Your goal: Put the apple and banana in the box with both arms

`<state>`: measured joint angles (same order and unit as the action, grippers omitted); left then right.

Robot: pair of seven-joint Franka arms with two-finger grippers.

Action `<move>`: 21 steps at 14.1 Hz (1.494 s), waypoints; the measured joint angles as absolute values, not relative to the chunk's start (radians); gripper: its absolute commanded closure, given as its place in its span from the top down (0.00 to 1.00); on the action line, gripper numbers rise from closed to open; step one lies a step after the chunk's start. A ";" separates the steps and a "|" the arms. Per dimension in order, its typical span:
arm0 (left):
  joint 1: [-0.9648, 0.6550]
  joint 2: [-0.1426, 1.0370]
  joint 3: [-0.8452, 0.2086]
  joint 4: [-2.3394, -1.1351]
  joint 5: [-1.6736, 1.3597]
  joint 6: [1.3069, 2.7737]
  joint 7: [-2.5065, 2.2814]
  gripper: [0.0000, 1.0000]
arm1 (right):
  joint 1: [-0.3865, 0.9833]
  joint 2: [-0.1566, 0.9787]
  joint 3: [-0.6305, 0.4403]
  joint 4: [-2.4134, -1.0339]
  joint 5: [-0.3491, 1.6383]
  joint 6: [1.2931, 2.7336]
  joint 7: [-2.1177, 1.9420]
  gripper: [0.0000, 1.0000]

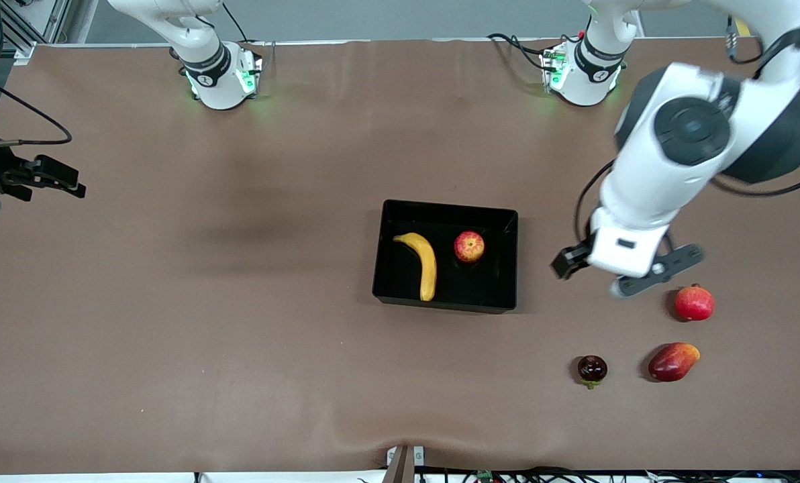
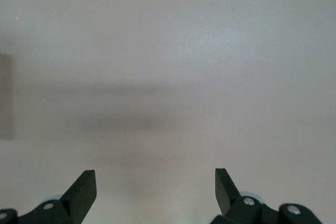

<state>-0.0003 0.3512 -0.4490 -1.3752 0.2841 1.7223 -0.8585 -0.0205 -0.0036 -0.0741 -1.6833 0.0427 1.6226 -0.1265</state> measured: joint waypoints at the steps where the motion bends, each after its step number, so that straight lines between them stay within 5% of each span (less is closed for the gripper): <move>1: 0.015 0.328 -0.449 -1.376 0.284 1.699 -0.814 1.00 | -0.020 -0.004 -0.074 -1.683 0.043 1.623 -0.126 1.00; 9: 0.125 0.183 -0.429 -1.379 0.241 1.551 -0.471 1.00 | -0.020 -0.004 -0.074 -1.681 0.043 1.625 -0.127 1.00; 17: -0.003 0.052 -0.089 -1.452 0.113 1.462 -0.074 1.00 | -0.020 -0.004 -0.073 -1.678 0.043 1.625 -0.127 1.00; 21: -0.007 -0.023 -0.071 -1.540 0.095 1.461 -0.041 1.00 | -0.020 -0.004 -0.073 -1.672 0.043 1.625 -0.127 1.00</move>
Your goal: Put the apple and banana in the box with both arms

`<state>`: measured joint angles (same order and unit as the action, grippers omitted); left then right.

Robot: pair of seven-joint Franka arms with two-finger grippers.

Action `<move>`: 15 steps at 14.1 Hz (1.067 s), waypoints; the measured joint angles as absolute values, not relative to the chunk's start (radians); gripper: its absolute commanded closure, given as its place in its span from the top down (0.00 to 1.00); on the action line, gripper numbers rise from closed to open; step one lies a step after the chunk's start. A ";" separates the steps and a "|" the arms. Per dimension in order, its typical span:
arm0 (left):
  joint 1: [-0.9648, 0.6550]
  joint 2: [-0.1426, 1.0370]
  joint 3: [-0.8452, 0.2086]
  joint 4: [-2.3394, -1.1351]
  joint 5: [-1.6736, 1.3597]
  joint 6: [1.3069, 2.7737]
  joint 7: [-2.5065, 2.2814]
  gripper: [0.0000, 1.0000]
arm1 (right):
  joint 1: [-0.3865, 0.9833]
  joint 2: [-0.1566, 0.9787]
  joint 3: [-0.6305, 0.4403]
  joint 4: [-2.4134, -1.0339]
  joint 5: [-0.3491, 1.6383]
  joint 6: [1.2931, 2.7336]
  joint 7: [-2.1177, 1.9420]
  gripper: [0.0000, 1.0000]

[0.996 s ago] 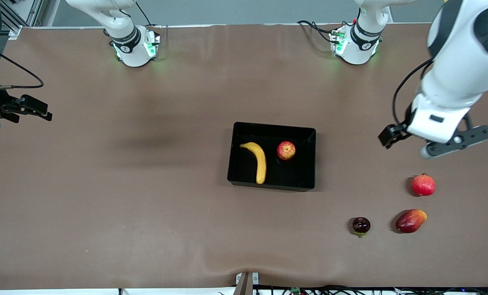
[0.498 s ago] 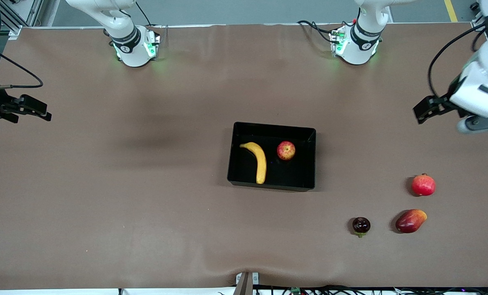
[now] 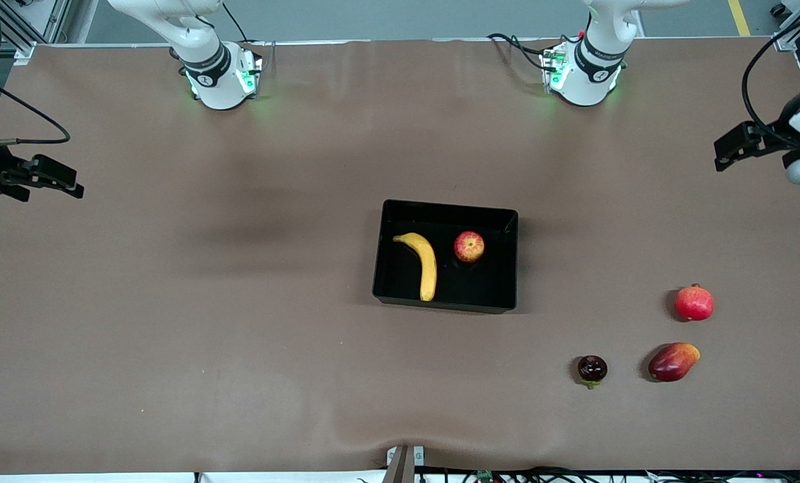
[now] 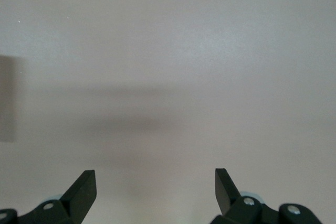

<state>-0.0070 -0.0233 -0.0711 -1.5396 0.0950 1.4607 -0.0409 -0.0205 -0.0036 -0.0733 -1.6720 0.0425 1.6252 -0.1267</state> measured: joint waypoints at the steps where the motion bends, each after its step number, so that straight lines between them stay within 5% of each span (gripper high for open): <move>1: -0.009 -0.046 -0.071 -1.562 0.095 1.461 -0.041 1.00 | -0.020 -0.004 -0.073 -1.670 0.043 1.625 -0.127 1.00; 15: -0.023 -0.081 -0.105 -1.577 0.046 1.469 -0.076 1.00 | -0.020 -0.004 -0.073 -1.669 0.042 1.625 -0.127 1.00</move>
